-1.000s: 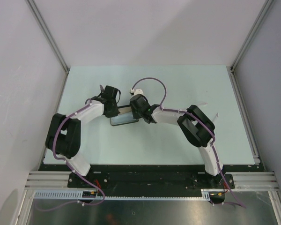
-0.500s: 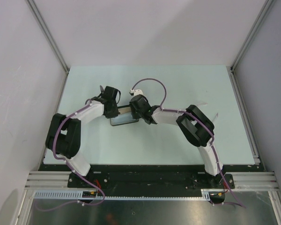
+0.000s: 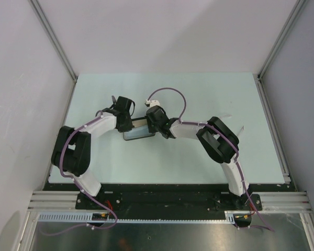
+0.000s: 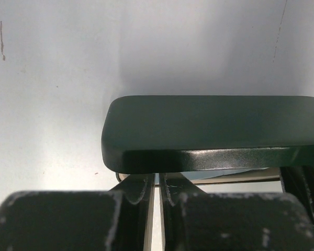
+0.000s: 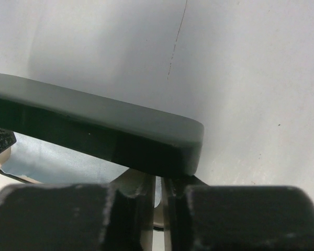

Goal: Organize the sunglasses
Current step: Place the glasses cleaning cloth in the sunglasses case.

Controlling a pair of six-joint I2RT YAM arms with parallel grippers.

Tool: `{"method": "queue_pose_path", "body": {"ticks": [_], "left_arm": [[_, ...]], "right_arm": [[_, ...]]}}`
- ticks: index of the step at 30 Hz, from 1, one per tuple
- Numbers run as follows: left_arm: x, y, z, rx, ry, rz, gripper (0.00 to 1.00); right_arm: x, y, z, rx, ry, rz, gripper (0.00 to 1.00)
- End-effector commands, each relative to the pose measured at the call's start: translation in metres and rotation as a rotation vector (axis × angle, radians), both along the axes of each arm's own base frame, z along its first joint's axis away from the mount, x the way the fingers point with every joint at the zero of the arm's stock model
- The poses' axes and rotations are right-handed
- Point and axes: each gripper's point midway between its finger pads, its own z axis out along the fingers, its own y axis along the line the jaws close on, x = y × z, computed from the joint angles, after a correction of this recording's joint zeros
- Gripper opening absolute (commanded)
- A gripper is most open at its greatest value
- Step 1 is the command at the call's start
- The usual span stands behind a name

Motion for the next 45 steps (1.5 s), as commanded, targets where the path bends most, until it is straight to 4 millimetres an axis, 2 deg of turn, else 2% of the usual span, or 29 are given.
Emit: {"method": "queue_pose_path", "body": {"ticks": [1, 4, 15, 25, 28, 29, 33, 41, 45], "left_arm": [[0.002, -0.003, -0.002, -0.009, -0.006, 0.005, 0.09], [0.003, -0.003, -0.002, -0.009, -0.007, 0.004, 0.09], [0.005, -0.004, -0.004, -0.007, -0.003, 0.006, 0.09], [0.007, -0.002, -0.007, -0.006, -0.016, 0.024, 0.09], [0.008, -0.001, -0.010, -0.004, -0.021, 0.038, 0.09], [0.009, 0.000, -0.011, 0.000, -0.024, 0.049, 0.09], [0.015, 0.000, -0.010, 0.002, -0.042, 0.066, 0.08], [0.014, 0.008, -0.016, 0.035, -0.050, 0.098, 0.04], [0.015, 0.007, -0.021, 0.025, -0.063, 0.097, 0.03]], "right_arm": [[0.005, -0.003, -0.004, -0.001, -0.011, -0.034, 0.06], [0.007, -0.007, -0.005, -0.015, -0.015, -0.051, 0.00], [0.009, -0.009, 0.003, -0.013, -0.029, -0.088, 0.00], [0.008, -0.014, 0.002, -0.004, -0.006, -0.144, 0.00], [0.007, -0.013, 0.003, 0.000, -0.003, -0.142, 0.06], [0.007, -0.012, 0.005, 0.005, -0.002, -0.141, 0.17], [0.007, -0.011, 0.013, 0.019, -0.009, -0.137, 0.34], [0.008, -0.007, 0.041, 0.055, -0.054, -0.122, 0.36], [0.005, -0.007, 0.050, 0.051, -0.065, -0.127, 0.29]]}}
